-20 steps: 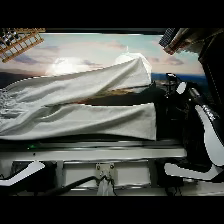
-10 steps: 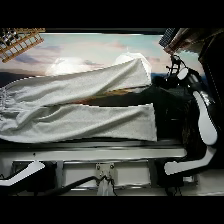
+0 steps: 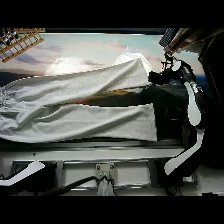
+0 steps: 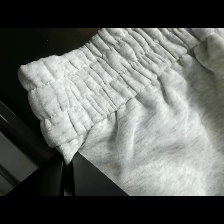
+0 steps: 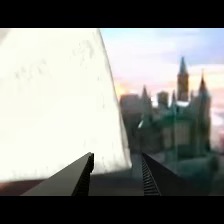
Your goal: Fold the clothes and pants, and hang the long-sleeved shirts on hangers.
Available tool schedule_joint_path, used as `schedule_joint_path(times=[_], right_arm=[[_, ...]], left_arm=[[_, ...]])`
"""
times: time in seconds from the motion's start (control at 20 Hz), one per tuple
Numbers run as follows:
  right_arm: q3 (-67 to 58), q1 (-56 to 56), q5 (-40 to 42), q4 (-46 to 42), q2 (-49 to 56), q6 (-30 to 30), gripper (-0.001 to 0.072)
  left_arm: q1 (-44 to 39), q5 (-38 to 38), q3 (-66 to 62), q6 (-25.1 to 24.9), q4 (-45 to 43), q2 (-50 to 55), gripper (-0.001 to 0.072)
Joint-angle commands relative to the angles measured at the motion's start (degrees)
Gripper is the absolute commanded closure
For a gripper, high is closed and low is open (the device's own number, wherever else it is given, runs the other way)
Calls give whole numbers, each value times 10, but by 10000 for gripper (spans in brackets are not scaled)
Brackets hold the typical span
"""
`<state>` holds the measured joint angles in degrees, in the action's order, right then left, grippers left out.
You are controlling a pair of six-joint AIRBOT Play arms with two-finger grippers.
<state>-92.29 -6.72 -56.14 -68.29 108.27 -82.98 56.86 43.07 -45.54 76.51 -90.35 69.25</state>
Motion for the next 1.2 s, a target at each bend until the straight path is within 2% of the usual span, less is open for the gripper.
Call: schedule_joint_path(times=[0.0,0.25,0.35,0.45,0.55,0.6,0.65,0.85,1.15], right_arm=[[-13,0,10,0,13,5,345],[-13,9,2,-10,20,9,351],[-13,20,3,-12,20,17,379],[-13,26,5,-12,20,17,448],[-13,26,0,-12,20,17,549],[-13,24,-7,-14,20,17,553],[-13,22,-19,-22,20,16,659],[-13,19,-108,-116,11,-10,673],[47,12,-146,-142,-62,-16,673]], left_arm=[[0,-4,0,0,0,0,678],[0,-5,0,0,0,0,678],[0,-5,0,0,0,0,678],[0,-5,0,0,0,0,678],[0,-5,0,0,0,0,678],[0,-5,0,0,0,0,678],[0,-5,0,0,0,0,677],[0,-5,0,0,-20,0,677],[0,-4,0,0,-18,16,677]])
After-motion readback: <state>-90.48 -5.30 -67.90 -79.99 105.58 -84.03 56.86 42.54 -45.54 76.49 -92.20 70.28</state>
